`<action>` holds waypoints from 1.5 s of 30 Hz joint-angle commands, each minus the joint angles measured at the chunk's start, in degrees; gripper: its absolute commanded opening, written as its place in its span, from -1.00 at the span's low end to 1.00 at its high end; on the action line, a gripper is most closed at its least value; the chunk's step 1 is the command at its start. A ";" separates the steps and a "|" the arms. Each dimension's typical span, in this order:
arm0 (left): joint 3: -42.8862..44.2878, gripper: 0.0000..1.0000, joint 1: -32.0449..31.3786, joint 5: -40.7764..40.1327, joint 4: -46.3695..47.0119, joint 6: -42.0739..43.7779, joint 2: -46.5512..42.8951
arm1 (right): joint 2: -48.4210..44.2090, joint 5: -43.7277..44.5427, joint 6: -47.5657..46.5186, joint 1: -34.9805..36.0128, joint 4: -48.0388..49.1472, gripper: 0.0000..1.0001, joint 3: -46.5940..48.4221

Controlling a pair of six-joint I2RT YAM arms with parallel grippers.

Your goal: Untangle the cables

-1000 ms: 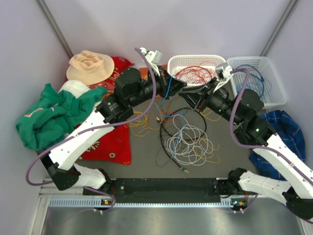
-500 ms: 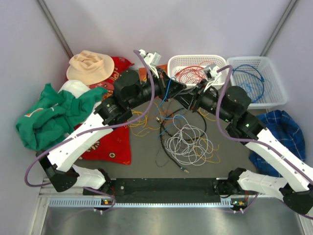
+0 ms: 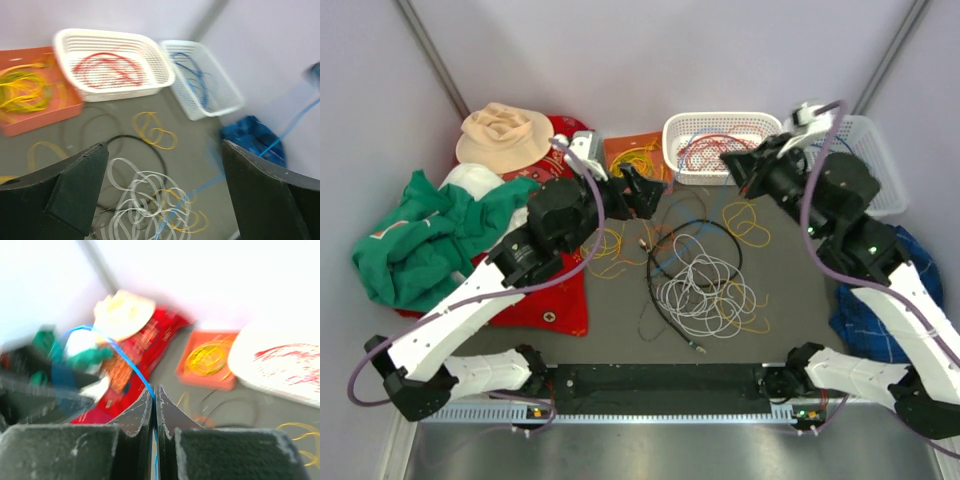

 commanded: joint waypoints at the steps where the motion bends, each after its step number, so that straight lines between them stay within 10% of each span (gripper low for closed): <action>1: -3.61 0.98 -0.16 -16.81 -5.77 0.93 -4.26 | 3.10 6.12 0.30 -6.95 -7.24 -1.00 8.67; 8: -9.32 0.98 0.02 -32.21 -15.83 -6.27 -8.99 | 12.33 11.74 4.68 -18.81 -11.01 -1.00 22.80; 21: -25.94 0.98 0.02 -25.80 -12.66 -13.74 -18.06 | 32.01 17.55 19.02 -39.39 -9.09 -1.00 33.90; 34: -33.15 0.98 0.11 -22.99 -11.00 -18.05 -15.17 | 51.71 26.78 12.90 -48.27 -9.00 -1.00 50.68; 41: -33.50 0.98 0.19 -24.05 -12.13 -17.88 -12.79 | 54.00 28.81 11.73 -50.55 -6.45 -1.00 41.13; 42: -33.59 0.98 0.28 -23.96 -12.22 -18.05 -12.53 | 54.17 26.54 12.34 -50.99 -6.27 -0.93 39.89; 45: -33.68 0.98 0.28 -23.34 -12.49 -18.49 -11.91 | 55.84 15.16 19.26 -53.10 -9.52 0.20 40.57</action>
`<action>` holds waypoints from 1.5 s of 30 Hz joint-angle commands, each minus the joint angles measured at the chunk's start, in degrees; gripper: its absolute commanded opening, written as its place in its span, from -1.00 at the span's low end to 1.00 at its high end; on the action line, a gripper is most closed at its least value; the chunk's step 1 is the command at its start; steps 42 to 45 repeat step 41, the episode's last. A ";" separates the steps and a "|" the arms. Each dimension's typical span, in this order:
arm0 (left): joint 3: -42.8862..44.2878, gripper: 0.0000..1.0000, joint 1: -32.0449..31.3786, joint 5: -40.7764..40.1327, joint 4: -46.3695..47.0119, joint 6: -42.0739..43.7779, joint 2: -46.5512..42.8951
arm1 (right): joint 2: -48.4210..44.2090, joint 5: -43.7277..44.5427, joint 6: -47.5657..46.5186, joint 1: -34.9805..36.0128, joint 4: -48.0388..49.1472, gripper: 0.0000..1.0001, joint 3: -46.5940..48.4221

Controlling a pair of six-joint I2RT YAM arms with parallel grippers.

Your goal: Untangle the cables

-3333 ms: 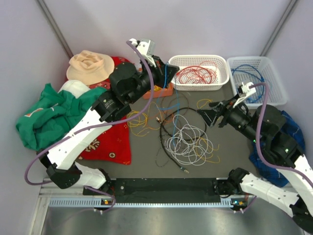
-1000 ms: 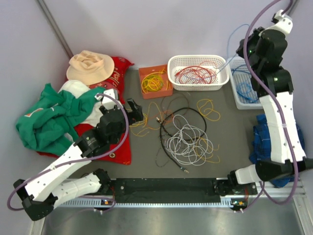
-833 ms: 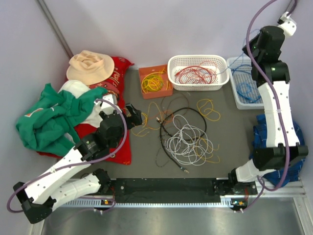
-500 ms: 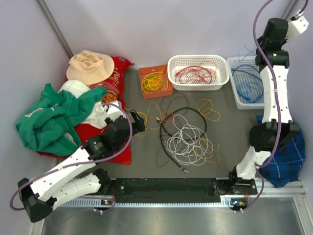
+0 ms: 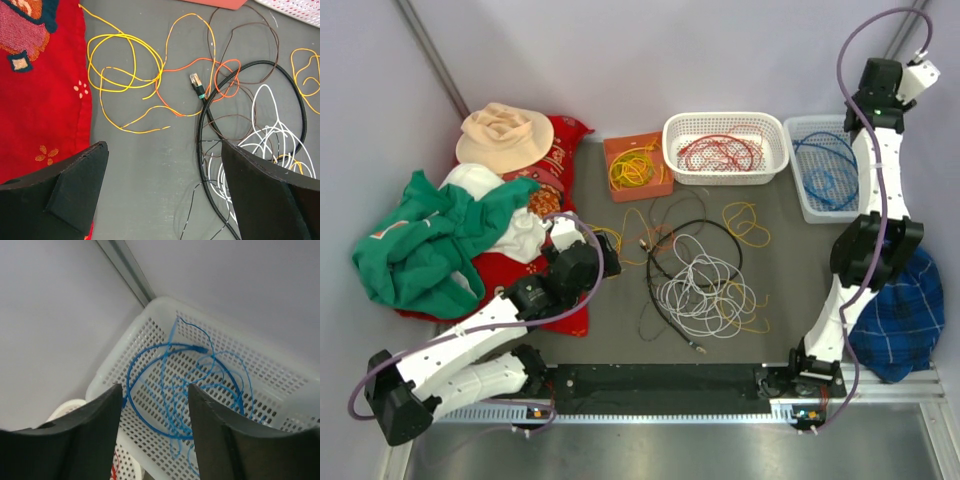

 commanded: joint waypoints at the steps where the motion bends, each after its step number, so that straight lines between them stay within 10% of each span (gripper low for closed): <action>1: -0.32 0.98 0.15 0.43 0.82 -1.25 0.81 | 0.75 -12.44 7.35 -3.01 -0.85 0.29 0.56; 6: 1.52 0.98 0.15 1.32 0.04 -1.60 0.99 | -5.75 -18.08 9.83 1.81 7.41 0.96 -0.76; 11: 3.46 0.98 0.15 2.46 -1.20 -0.12 0.11 | -15.21 -21.49 7.89 11.55 7.22 0.98 -1.79; 18: 7.58 0.98 0.24 1.85 -4.70 3.67 1.94 | -36.92 -28.81 5.79 27.27 17.78 0.98 -38.04; 29: 10.58 0.98 0.42 10.90 -4.11 2.97 5.91 | -60.14 -11.16 -6.79 56.38 9.28 0.98 -65.16; 45: 12.93 0.98 0.42 9.24 -5.21 -1.24 8.19 | -72.47 -6.83 -4.42 60.71 -0.23 0.97 -74.32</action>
